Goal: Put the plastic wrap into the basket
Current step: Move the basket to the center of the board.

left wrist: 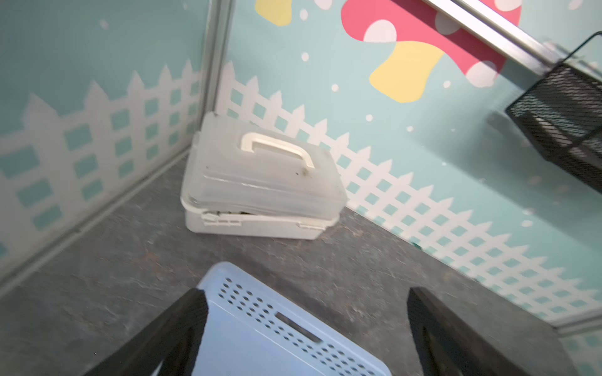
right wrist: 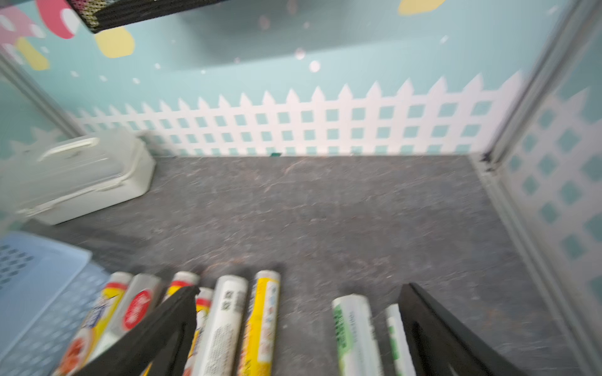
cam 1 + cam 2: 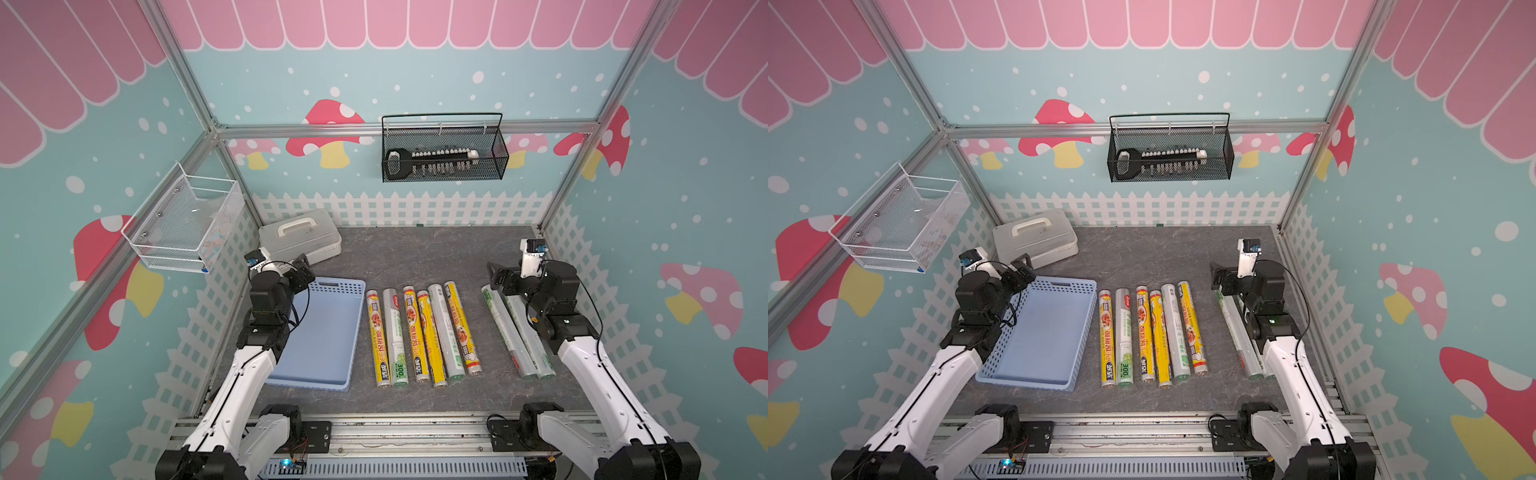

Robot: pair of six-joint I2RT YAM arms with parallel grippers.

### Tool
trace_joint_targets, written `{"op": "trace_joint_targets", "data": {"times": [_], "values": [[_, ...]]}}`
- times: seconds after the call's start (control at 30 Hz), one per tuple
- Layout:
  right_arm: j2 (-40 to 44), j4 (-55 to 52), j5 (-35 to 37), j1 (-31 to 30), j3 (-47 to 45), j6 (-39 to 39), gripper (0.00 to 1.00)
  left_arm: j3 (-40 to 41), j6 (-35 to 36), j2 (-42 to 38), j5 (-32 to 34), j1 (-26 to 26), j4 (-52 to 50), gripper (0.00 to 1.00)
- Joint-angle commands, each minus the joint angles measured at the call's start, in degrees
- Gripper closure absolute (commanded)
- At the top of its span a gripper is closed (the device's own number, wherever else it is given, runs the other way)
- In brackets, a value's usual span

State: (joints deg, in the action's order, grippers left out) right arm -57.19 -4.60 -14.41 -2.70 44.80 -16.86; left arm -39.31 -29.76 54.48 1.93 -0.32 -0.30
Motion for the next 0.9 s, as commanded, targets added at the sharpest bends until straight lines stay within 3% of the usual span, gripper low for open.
{"op": "trace_joint_targets", "data": {"times": [0.0,0.07,0.17,0.23,0.37,0.63,0.87], "values": [[-1.5,-16.5,-10.6,-0.1,0.1,-5.4,0.06,-0.4,-9.0,0.9,-22.6,-1.0,-13.7,0.11],[-2.1,-20.8,-11.1,-0.2,0.9,-4.5,0.09,-2.2,-9.2,1.7,-22.2,-5.1,-20.4,0.10],[-2.7,-23.6,-10.8,-0.5,0.9,-4.3,0.11,-4.2,-8.4,3.0,-14.2,-15.2,-28.7,0.09],[-3.3,-25.4,-9.3,-0.6,1.4,-4.1,0.11,-3.9,-10.1,4.4,-9.1,-20.3,-31.0,0.08],[-5.3,-29.5,-1.6,-0.6,3.6,-3.5,0.11,-3.3,-14.9,9.2,-7.3,-27.7,-31.9,0.04],[-8.9,-30.2,-0.2,-0.6,4.8,-3.7,0.10,-5.3,-16.8,14.2,-1.1,-32.0,-32.0,0.04],[-11.0,-32.5,4.0,-0.6,5.8,-3.7,0.09,-10.5,-15.4,23.4,-10.5,-34.5,-24.5,0.05]]}}
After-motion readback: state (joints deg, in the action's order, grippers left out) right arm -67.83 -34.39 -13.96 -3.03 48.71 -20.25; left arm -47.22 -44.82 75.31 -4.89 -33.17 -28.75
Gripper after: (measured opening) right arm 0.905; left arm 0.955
